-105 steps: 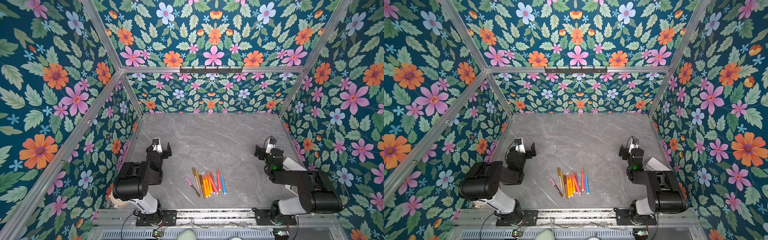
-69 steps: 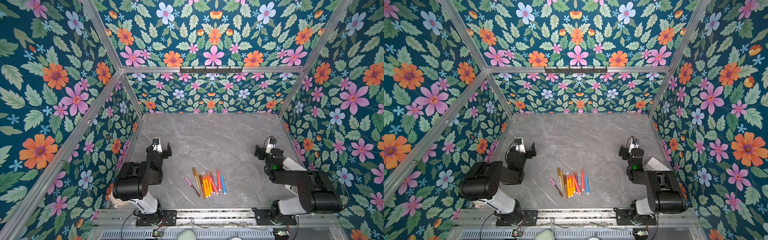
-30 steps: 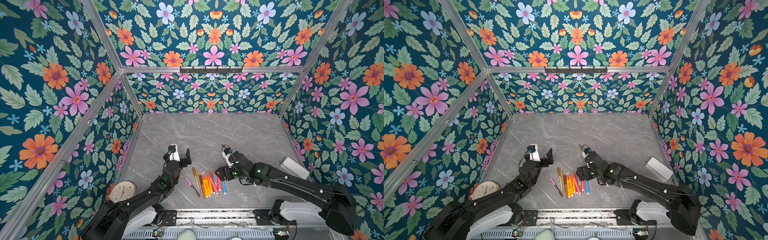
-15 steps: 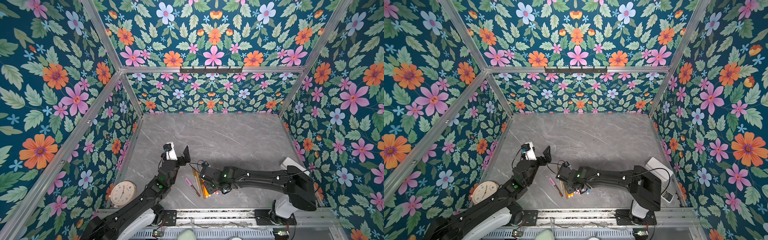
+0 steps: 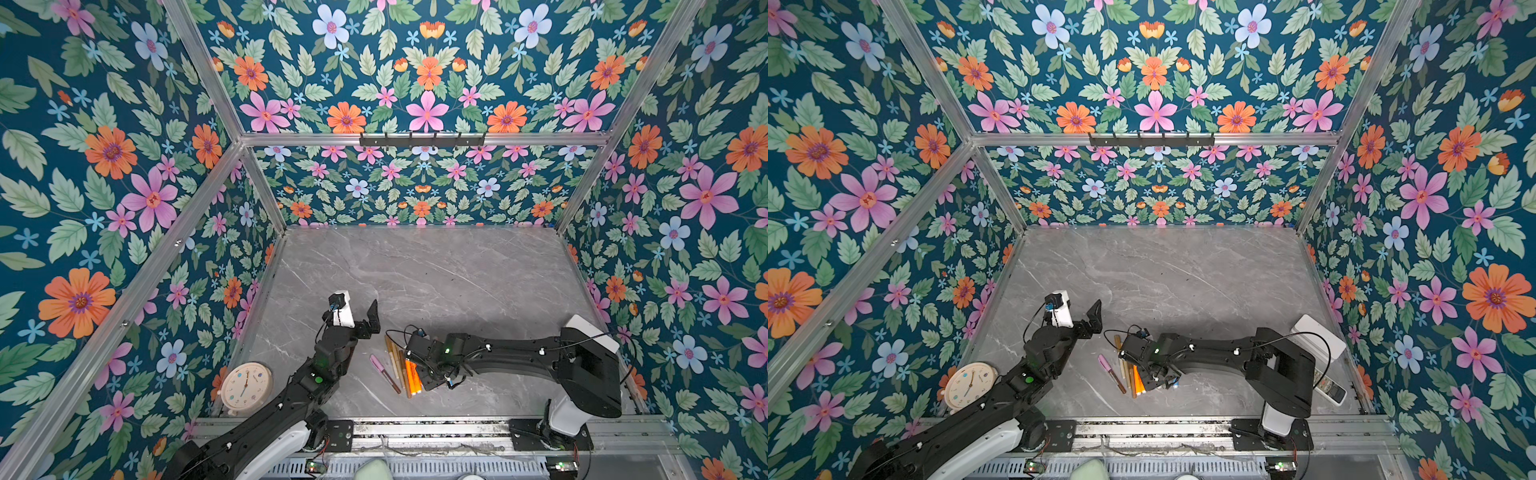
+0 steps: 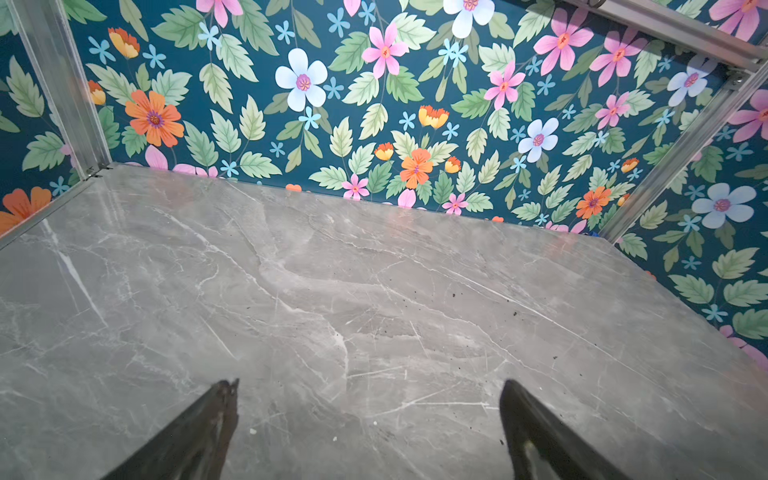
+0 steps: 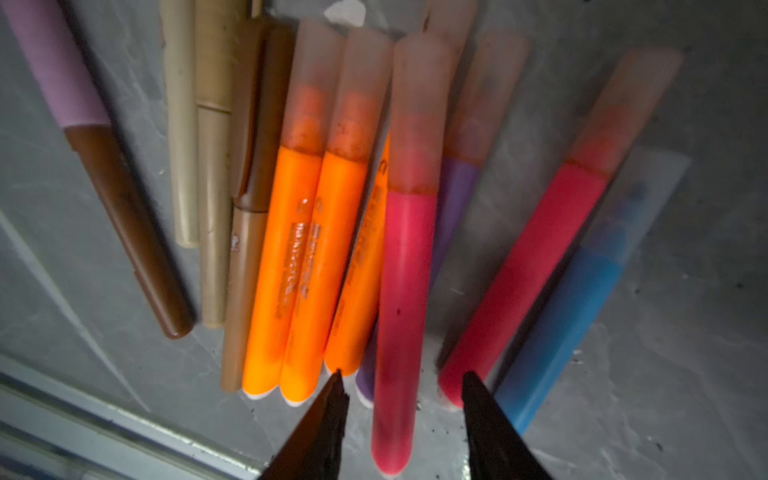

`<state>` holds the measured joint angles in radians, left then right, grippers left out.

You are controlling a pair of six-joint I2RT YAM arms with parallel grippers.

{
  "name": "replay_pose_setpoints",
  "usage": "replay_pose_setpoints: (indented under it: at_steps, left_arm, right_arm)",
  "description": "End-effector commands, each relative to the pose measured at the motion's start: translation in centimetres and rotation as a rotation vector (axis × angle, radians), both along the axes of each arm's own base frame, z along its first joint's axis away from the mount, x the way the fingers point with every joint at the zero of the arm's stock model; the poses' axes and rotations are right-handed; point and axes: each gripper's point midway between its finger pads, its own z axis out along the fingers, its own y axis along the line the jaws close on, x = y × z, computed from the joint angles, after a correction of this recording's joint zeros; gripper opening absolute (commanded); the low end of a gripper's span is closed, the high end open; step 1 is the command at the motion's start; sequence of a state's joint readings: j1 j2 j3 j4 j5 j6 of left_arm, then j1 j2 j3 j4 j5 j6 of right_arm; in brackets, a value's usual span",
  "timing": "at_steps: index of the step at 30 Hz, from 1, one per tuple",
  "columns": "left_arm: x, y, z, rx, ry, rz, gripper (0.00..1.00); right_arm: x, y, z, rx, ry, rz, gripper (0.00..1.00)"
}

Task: Open the pen caps
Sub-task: 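Reach the right gripper down to the pink marker while the left arm rises, then grasp the pink marker with the right gripper and lift it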

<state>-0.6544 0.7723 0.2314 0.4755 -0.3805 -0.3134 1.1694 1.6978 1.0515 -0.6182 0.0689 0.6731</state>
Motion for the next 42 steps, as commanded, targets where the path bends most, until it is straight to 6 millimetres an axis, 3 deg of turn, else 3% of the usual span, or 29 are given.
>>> replay_pose_setpoints:
  at_steps: [1, 10, 16, 21, 23, 27, 29, 33, 42]
  left_arm:
    - [0.1, 0.5, 0.1, 0.01, -0.006, 0.025, 1.0]
    - [0.1, 0.9, 0.1, 0.019, -0.002, 0.045, 1.0]
    - [0.0, 1.1, 0.2, 0.018, -0.01, 0.053, 1.0]
    - [0.0, 1.0, 0.3, 0.017, -0.01, 0.048, 1.0]
    - [-0.1, 1.0, 0.3, 0.017, -0.01, 0.044, 1.0]
    - [-0.2, 1.0, 0.3, 0.013, -0.012, 0.043, 1.0]
    - [-0.2, 0.7, 0.3, 0.012, -0.01, 0.025, 1.0]
    - [-0.1, -1.2, -0.1, -0.007, 0.02, -0.06, 1.0]
    - [0.1, -8.7, -0.7, -0.185, 0.146, -0.373, 1.0]
  right_arm:
    - [-0.1, 0.4, -0.1, 0.038, 0.024, -0.012, 0.44]
    - [-0.2, 0.4, -0.4, 0.051, 0.034, -0.016, 0.32]
    - [-0.3, 0.3, -0.6, 0.044, 0.044, -0.023, 0.32]
    - [-0.2, 0.3, -0.5, 0.035, 0.041, -0.025, 0.18]
    - [-0.1, 0.4, -0.3, 0.042, 0.034, -0.031, 0.08]
    - [0.1, 0.2, 0.3, 0.053, 0.017, -0.039, 0.06]
    - [0.3, 0.1, 1.9, 0.091, -0.014, -0.04, 0.06]
    - [0.7, -0.6, 3.1, 0.096, -0.055, -0.037, 0.06]
    - [2.1, -2.8, 4.9, 0.164, -0.097, -0.071, 0.06]
